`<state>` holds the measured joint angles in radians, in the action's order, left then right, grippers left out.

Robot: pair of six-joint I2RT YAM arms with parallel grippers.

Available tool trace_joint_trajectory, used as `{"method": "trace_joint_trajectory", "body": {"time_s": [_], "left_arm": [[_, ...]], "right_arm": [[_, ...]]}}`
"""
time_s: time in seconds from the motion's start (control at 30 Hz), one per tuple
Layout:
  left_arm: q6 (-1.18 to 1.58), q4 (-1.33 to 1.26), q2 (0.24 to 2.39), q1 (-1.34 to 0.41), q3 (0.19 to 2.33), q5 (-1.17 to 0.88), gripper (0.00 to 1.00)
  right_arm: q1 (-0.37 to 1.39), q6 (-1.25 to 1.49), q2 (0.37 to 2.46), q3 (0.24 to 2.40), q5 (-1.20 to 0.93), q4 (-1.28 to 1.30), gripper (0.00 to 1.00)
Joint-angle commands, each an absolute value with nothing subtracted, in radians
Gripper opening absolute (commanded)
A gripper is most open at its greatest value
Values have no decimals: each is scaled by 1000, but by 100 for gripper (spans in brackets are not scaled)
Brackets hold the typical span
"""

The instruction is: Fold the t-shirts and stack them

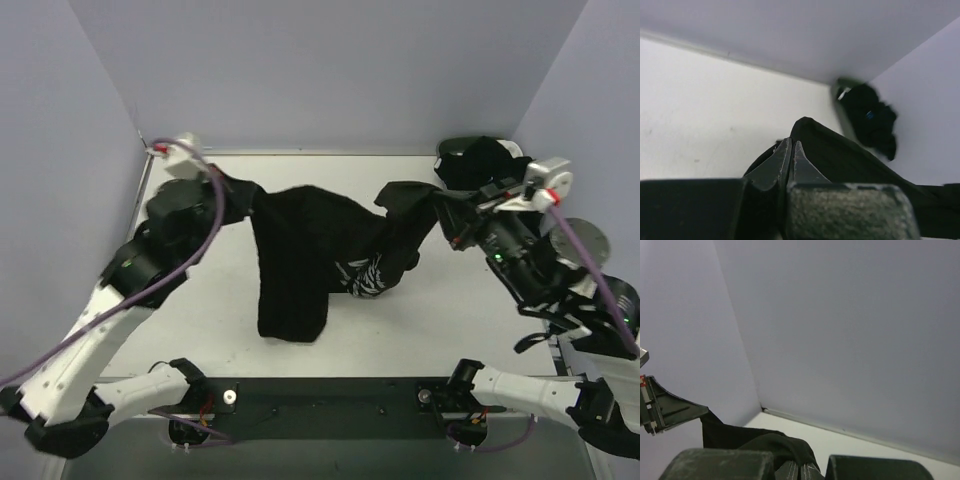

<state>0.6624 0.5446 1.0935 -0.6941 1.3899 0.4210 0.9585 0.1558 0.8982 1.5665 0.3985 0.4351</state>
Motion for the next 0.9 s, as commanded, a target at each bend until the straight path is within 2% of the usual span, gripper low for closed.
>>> {"method": "trace_joint_trajectory", "body": {"time_s": [0.0, 0.2, 0.43, 0.63, 0.87], "left_arm": [[535, 560, 885, -686, 1463, 416, 0], [446, 629, 755, -686, 1660, 344, 0], [380, 583, 683, -687, 1784, 241, 0], [361, 563, 684, -686, 1801, 268, 0], [322, 554, 730, -689, 1769, 345, 0]], "right_arm": [[969, 110, 839, 1684, 145, 344, 0], [966, 132, 764, 1787, -142, 265, 0], [927, 202, 796, 1974, -346, 221, 0], [766, 288, 862, 2039, -419, 183, 0], [752, 244, 953, 2030, -351, 216, 0]]}}
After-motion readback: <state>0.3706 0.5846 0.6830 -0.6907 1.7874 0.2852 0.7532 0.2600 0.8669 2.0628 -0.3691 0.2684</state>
